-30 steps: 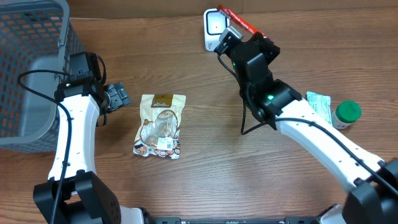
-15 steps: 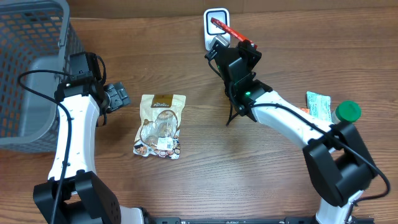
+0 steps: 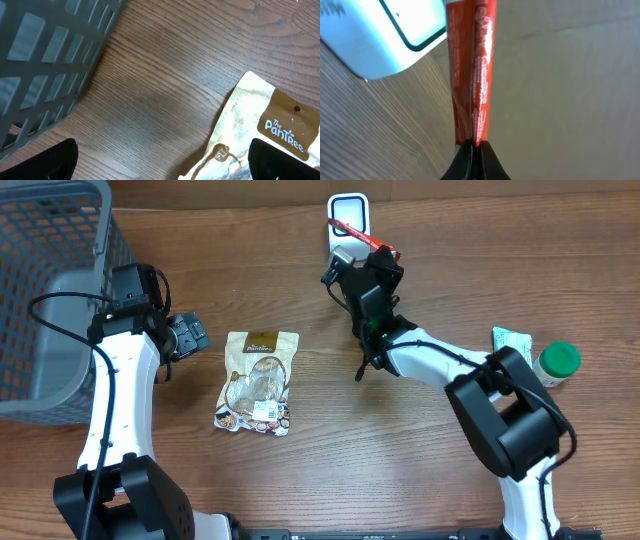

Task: Scan the item barcode
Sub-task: 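Hold the red stick barcode against the scanner window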

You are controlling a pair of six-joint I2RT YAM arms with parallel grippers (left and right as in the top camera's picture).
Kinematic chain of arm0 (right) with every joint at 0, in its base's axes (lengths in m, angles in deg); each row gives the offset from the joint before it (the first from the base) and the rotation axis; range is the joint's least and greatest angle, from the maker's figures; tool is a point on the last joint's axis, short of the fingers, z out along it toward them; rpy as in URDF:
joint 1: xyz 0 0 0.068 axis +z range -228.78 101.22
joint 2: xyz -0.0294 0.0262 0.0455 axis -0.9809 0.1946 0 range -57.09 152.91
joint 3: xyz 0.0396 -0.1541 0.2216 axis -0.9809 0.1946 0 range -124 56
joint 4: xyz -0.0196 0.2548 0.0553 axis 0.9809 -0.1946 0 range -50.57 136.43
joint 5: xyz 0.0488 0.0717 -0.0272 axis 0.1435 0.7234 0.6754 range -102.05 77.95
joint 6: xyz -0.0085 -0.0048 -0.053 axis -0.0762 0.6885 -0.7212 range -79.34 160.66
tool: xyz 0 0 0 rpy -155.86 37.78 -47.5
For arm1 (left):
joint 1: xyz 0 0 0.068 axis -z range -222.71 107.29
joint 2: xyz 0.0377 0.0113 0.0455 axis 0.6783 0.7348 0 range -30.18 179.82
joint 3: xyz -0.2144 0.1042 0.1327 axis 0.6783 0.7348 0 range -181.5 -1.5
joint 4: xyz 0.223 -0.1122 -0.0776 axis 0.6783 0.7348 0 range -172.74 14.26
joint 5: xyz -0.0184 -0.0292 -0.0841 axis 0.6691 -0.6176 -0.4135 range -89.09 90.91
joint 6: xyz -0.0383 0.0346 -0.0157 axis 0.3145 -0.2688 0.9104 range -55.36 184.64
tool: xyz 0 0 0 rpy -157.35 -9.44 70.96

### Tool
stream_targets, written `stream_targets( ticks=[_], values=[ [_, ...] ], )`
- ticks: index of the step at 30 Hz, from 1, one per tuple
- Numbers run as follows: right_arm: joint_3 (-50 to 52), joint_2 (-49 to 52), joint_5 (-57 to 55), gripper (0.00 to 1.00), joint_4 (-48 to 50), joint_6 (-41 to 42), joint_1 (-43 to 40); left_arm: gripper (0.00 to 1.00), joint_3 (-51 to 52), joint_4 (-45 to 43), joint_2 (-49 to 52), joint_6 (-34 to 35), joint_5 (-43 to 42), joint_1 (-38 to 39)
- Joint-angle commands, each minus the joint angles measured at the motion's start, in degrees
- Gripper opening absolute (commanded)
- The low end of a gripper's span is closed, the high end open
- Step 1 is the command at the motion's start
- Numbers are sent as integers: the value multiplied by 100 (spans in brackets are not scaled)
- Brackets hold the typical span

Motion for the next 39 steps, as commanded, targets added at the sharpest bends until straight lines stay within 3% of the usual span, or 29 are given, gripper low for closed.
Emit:
stream_targets(
  ticks=[1, 19, 39],
  values=[
    [-31, 160, -94, 3, 219, -509, -164, 100, -33, 9, -48, -66, 76, 13],
    [-1252, 745, -256, 3, 216, -468, -415, 100, -33, 9, -48, -66, 76, 13],
    [-1294, 1401, 50, 3, 13, -426, -369, 100, -33, 9, -48, -66, 76, 13]
  ],
)
